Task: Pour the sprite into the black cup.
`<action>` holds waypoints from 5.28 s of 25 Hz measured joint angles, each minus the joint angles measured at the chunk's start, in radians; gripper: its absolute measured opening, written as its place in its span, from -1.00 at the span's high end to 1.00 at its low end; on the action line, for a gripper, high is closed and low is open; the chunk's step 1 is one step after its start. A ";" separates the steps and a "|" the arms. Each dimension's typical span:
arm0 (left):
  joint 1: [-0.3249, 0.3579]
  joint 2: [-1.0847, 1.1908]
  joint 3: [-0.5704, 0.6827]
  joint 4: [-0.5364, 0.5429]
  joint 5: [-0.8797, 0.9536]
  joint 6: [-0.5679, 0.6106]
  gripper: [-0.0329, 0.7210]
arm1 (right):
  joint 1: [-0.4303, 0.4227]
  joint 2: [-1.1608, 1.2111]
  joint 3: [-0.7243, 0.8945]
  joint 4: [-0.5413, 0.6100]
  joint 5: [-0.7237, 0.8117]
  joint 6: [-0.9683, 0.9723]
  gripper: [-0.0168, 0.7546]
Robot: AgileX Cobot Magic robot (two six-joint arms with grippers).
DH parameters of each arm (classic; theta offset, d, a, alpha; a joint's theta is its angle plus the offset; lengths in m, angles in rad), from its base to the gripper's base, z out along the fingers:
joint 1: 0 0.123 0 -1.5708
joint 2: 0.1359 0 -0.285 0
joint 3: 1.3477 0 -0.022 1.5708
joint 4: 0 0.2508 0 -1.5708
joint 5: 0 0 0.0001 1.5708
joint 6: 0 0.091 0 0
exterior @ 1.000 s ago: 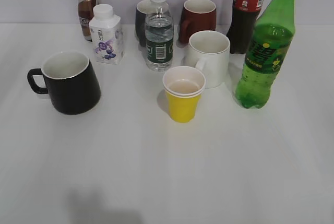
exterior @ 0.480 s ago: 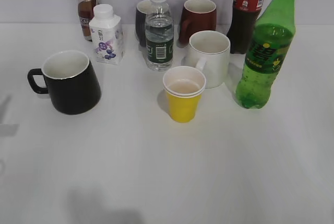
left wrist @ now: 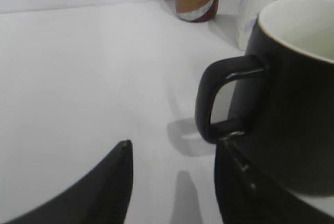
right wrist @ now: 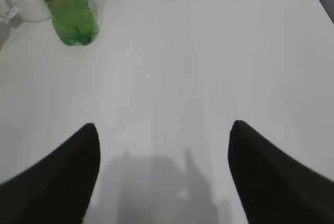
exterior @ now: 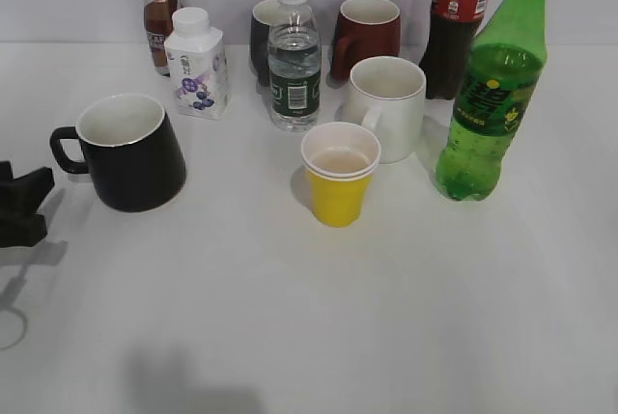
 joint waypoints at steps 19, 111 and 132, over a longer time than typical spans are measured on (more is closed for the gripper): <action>0.000 0.155 -0.087 0.080 -0.065 -0.140 -0.13 | 0.000 0.000 0.000 0.000 0.000 0.000 -0.53; -0.522 -0.420 -0.494 0.217 0.922 -0.179 0.75 | 0.522 1.336 -0.395 -0.297 -0.938 -0.397 -0.10; -0.646 -0.420 -0.563 0.184 1.088 -0.179 0.75 | 0.648 1.337 -0.463 -0.881 -0.686 -0.418 -0.10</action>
